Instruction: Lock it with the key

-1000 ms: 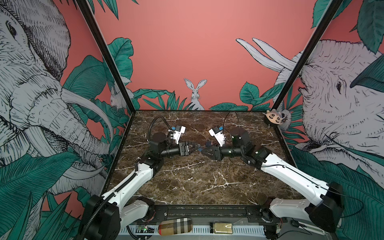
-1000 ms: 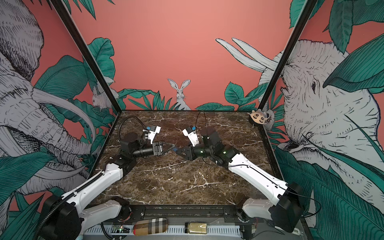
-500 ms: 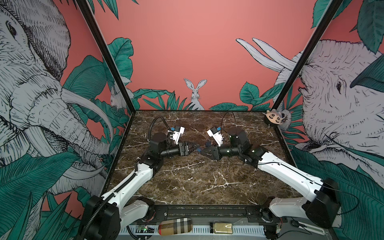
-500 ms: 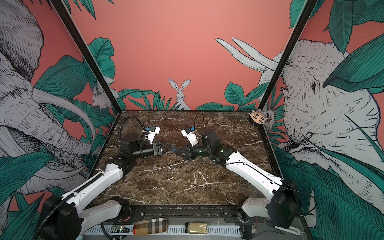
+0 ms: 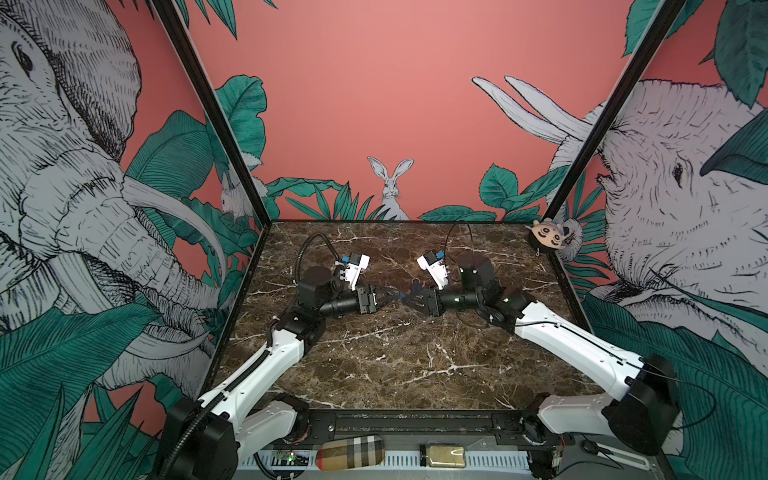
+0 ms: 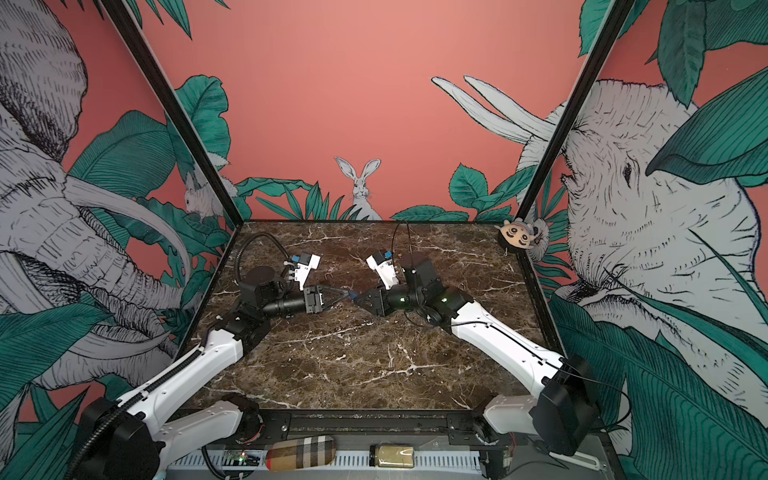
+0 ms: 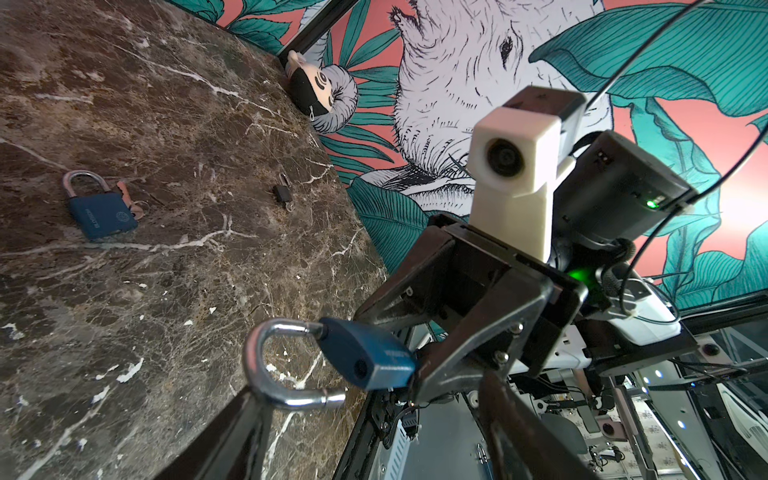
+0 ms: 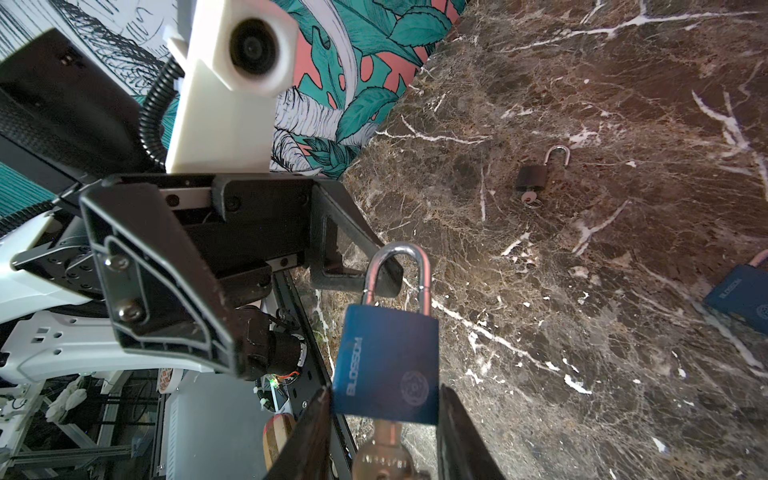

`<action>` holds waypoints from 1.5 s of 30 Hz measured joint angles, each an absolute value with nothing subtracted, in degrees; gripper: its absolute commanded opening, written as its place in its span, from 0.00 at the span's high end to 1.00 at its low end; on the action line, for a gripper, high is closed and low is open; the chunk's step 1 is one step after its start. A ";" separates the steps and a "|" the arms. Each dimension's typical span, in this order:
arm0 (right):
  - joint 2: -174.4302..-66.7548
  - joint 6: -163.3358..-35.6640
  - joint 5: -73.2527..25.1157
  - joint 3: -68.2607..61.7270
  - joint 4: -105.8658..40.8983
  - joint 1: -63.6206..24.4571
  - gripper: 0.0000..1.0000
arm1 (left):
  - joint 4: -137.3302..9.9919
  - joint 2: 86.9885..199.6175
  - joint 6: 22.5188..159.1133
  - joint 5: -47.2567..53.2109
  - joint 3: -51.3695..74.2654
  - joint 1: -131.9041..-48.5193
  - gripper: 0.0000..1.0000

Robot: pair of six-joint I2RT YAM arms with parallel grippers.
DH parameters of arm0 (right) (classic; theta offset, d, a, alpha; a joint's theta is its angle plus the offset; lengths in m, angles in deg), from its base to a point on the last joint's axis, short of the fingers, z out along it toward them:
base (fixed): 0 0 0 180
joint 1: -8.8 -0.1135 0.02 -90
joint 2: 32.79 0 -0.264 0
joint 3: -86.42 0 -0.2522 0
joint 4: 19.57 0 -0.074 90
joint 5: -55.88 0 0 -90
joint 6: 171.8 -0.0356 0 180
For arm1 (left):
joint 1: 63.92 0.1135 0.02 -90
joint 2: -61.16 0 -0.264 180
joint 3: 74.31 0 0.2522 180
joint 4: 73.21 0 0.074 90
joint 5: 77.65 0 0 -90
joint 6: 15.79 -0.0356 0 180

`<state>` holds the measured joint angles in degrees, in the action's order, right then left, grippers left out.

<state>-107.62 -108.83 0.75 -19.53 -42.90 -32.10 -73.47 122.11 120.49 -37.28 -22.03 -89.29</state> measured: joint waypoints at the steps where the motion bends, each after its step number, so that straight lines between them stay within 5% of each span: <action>1: -107.62 -108.80 0.84 -19.53 -42.90 -32.10 0.87 | -73.40 122.24 120.38 -37.08 -22.03 -89.29 0.26; 27: -106.88 -108.13 1.06 -20.62 -43.07 -32.10 0.87 | -69.91 125.76 119.55 -34.76 -19.34 -88.30 0.32; 45: -106.88 -107.91 1.04 -20.62 -43.25 -32.10 0.87 | -69.23 128.34 121.41 -35.77 -19.34 -87.87 0.50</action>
